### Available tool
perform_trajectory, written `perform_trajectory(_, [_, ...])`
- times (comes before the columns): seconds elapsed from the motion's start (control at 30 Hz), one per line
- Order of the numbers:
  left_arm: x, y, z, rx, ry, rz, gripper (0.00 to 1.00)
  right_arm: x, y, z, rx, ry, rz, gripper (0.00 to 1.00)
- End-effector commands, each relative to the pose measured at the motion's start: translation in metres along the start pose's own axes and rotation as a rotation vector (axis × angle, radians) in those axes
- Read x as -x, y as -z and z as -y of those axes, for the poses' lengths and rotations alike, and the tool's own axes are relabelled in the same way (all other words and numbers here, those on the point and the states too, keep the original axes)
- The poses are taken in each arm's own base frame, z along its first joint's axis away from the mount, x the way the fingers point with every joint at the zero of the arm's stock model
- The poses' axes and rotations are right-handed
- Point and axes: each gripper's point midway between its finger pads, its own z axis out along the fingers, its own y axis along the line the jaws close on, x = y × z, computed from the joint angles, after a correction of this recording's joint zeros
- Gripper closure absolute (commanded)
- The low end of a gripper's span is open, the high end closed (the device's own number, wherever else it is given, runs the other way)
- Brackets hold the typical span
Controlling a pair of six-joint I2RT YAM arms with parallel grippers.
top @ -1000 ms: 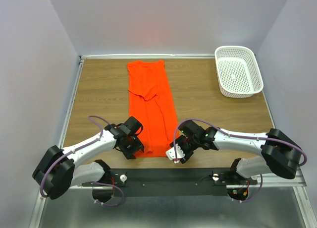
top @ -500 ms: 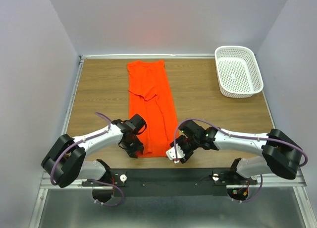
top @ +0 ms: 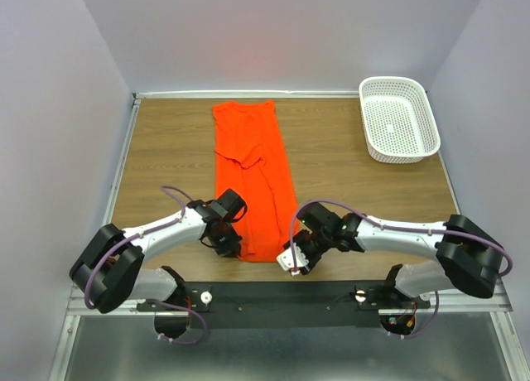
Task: Fold and stack the t-shirts
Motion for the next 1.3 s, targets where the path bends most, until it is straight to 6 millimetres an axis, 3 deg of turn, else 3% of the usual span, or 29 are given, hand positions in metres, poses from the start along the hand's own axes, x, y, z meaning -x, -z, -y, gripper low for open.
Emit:
perform_trajectory(0.0, [0.004, -0.007, 0.000, -0.002, -0.021, 0.028, 0.85, 0.002, -0.012, -0.006, 0.051, -0.020, 0.000, 0.45])
perform_trajectory(0.13, [0.001, -0.007, 0.001, -0.014, -0.031, 0.015, 0.93, -0.006, -0.015, -0.004, 0.050, -0.035, -0.043, 0.51])
perform_trajectory(0.2, [0.001, -0.005, 0.002, -0.024, -0.033, 0.014, 0.95, -0.011, -0.015, -0.005, 0.048, -0.045, -0.063, 0.60])
perform_trajectory(0.23, [0.000, -0.005, 0.002, -0.026, -0.038, 0.013, 0.96, -0.012, -0.016, -0.004, 0.050, -0.050, -0.067, 0.70])
perform_trajectory(0.33, [-0.001, -0.002, 0.003, -0.044, -0.044, 0.006, 1.00, -0.008, -0.014, 0.001, 0.034, -0.059, -0.061, 0.86])
perform_trajectory(0.37, [-0.001, -0.001, 0.004, -0.051, -0.045, 0.005, 1.00, -0.007, -0.012, 0.002, 0.026, -0.062, -0.056, 0.99])
perform_trajectory(0.6, [0.003, 0.019, 0.031, -0.175, -0.096, 0.030, 1.00, 0.023, 0.011, 0.036, -0.077, -0.139, 0.060, 0.99])
perform_trajectory(0.67, [0.012, 0.028, 0.043, -0.211, -0.108, 0.057, 1.00, 0.023, 0.023, 0.059, -0.138, -0.172, 0.069, 0.99])
perform_trajectory(0.77, [0.029, 0.042, 0.059, -0.264, -0.128, 0.098, 1.00, 0.017, 0.043, 0.091, -0.222, -0.221, 0.081, 1.00])
perform_trajectory(0.83, [0.051, 0.052, 0.069, -0.303, -0.106, 0.145, 1.00, 0.008, 0.050, 0.107, -0.260, -0.267, 0.078, 0.99])
perform_trajectory(0.87, [0.060, 0.055, 0.072, -0.316, -0.122, 0.160, 1.00, 0.002, 0.063, 0.128, -0.313, -0.286, 0.077, 1.00])
perform_trajectory(0.9, [0.076, 0.057, 0.073, -0.324, -0.099, 0.182, 1.00, -0.004, 0.067, 0.135, -0.330, -0.301, 0.070, 0.99])
perform_trajectory(1.07, [0.130, 0.078, 0.107, -0.413, -0.132, 0.266, 1.00, -0.044, 0.066, 0.179, -0.387, -0.381, 0.014, 0.99])
perform_trajectory(1.1, [0.139, 0.071, 0.111, -0.400, -0.152, 0.265, 1.00, -0.045, 0.071, 0.196, -0.418, -0.384, 0.014, 1.00])
perform_trajectory(1.17, [0.161, 0.080, 0.129, -0.426, -0.168, 0.292, 1.00, -0.062, 0.065, 0.209, -0.431, -0.426, -0.009, 1.00])
perform_trajectory(1.2, [0.167, 0.070, 0.131, -0.402, -0.167, 0.276, 1.00, -0.067, 0.064, 0.215, -0.440, -0.439, -0.017, 0.99])
perform_trajectory(1.27, [0.186, 0.077, 0.144, -0.428, -0.181, 0.297, 1.00, -0.076, 0.074, 0.240, -0.494, -0.445, -0.030, 0.99])
